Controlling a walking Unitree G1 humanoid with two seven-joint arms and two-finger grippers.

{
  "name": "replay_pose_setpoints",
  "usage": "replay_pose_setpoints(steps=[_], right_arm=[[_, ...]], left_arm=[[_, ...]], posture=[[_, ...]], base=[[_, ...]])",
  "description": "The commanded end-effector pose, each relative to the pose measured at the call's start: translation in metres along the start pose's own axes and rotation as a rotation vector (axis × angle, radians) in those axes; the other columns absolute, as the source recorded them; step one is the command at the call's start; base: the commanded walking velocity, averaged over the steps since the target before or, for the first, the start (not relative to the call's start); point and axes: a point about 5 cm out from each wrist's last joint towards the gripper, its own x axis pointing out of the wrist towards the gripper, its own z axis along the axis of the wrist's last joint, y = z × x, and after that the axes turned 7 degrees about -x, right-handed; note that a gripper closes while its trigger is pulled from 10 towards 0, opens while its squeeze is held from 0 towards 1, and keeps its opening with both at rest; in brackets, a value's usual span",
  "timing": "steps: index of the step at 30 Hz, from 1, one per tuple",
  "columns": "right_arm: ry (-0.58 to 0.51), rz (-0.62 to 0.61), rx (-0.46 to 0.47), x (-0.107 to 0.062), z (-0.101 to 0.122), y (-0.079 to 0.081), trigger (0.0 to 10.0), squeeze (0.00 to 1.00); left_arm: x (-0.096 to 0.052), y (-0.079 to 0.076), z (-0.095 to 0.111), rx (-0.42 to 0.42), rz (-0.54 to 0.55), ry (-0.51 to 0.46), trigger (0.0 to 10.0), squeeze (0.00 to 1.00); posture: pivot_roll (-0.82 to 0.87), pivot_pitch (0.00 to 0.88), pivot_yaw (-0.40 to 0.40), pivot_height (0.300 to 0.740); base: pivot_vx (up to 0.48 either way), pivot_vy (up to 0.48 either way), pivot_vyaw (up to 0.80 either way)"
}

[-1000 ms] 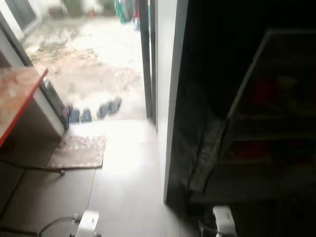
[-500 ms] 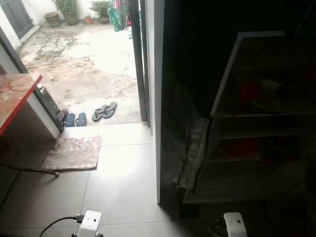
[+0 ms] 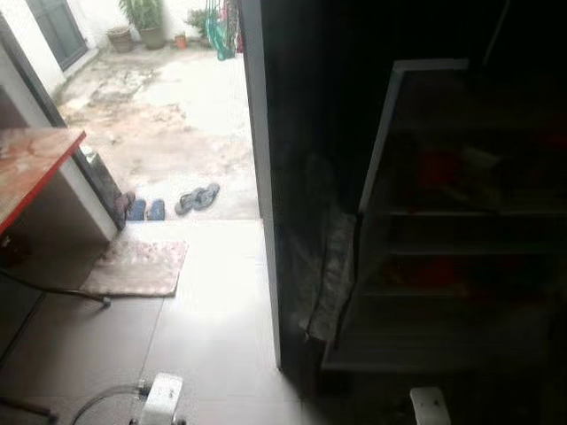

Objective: Restocking fridge

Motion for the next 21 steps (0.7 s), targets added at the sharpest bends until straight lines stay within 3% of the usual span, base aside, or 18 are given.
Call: replay_pose_setpoints(steps=[1,14,21], right_arm=[[0.023,-0.006,-0.004,-0.001,-0.008,-0.003,10.0,0.00],[0.029,-0.035,-0.024,-0.001,-0.006,-0.006,10.0,0.00],[0.151,-0.155,-0.096,-0.003,-0.023,-0.025,10.0,0.00]], left_arm=[[0.000,-0.002,0.001,0.000,-0.005,0.000,10.0,0.00],[0.001,-0.003,0.001,-0.006,-0.012,0.003,10.0,0.00],[0.001,-0.003,0.002,-0.011,-0.011,0.000,10.0,0.00]], posture=[[0.02,0.060,0.026,0.740],[0.01,0.065,0.027,0.740],[0.02,0.073,0.027,0.740]], base=[[0.000,0.000,0.00],[0.000,0.000,0.00],[0.000,0.000,0.00]])
